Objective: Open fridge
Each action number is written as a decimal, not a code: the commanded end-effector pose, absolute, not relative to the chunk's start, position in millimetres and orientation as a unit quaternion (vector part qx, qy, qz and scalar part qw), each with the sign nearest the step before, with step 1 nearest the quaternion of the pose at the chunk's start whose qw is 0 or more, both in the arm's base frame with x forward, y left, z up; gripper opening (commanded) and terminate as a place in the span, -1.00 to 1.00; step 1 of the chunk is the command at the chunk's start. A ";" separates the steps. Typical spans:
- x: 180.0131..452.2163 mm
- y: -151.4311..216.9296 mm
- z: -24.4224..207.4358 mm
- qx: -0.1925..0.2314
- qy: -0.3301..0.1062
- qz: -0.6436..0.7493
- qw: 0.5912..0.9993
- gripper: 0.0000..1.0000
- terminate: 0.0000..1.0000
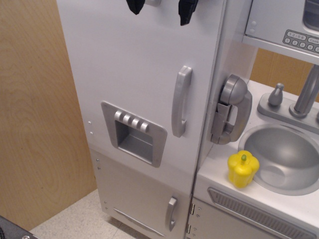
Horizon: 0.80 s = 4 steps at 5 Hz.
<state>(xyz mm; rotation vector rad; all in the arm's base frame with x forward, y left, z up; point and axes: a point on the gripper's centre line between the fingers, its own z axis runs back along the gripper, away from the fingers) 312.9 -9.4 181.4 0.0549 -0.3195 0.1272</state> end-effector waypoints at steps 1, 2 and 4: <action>312.9 -9.4 181.4 0.027 -0.159 0.063 0.985 1.00 -1.00; 310.6 -14.4 161.3 0.033 -0.157 0.025 0.987 1.00 -1.00; 312.1 -25.7 122.7 0.018 -0.156 -0.024 0.987 1.00 -1.00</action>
